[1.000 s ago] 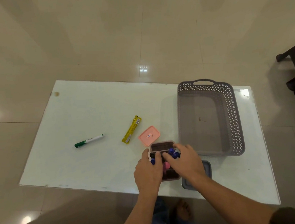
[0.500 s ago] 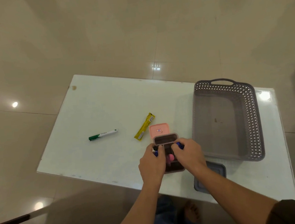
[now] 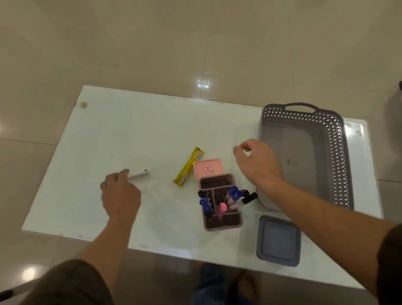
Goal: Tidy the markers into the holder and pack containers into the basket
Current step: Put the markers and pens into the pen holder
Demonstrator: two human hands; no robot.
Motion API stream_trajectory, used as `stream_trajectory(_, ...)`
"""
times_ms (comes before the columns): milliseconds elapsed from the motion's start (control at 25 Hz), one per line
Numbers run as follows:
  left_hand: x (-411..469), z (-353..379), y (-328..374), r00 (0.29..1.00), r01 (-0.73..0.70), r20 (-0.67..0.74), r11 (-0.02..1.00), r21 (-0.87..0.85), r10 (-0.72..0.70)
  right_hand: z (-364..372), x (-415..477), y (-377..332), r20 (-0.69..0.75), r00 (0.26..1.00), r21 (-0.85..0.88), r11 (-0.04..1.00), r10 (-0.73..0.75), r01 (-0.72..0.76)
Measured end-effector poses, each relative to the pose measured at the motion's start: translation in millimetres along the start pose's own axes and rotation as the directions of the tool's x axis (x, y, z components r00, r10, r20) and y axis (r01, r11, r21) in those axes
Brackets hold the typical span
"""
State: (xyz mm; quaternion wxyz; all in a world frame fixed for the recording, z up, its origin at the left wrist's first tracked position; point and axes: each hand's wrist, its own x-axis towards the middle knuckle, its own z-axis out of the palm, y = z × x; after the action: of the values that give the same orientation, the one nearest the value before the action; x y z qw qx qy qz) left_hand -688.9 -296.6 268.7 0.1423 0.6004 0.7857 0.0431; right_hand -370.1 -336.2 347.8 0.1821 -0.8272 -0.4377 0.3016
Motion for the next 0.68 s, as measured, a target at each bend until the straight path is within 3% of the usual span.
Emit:
stream_trajectory(160,34.3,15.0,-29.4,0.989,-0.142,0.078,0.953,0.267,0.126,4.2,38.0,-23.4,0.011,0.997,-0.015,0.997,-0.081,0.082)
stream_trajectory(360,47.2,26.6,-34.0,0.946,-0.321,0.103,0.842,0.434,0.307,21.4,52.1,-33.7,0.098,0.986,-0.031,0.99,-0.136,0.139)
stream_trajectory(440,46.4,14.1,-17.1,0.964,-0.266,0.069,0.932,0.245,0.257,26.1,47.2,-37.5,0.125,0.975,-0.024,0.982,-0.182,0.186)
stream_trajectory(520,44.7,-10.5,24.4,0.993,-0.117,-0.044,0.982,-0.149,0.111,26.0,40.3,-48.2,0.205,0.95,0.008,0.971,-0.234,0.238)
stream_trajectory(600,41.3,-41.5,80.5,1.0,0.004,-0.009,0.843,-0.538,-0.011,17.5,28.7,-68.8,0.348,0.908,0.09,0.972,-0.234,0.216)
stream_trajectory(680,27.8,-69.5,134.9,0.979,0.172,0.205,0.582,-0.795,-0.009,3.2,14.8,-89.3,0.456,0.864,0.165,0.974,-0.214,0.154)
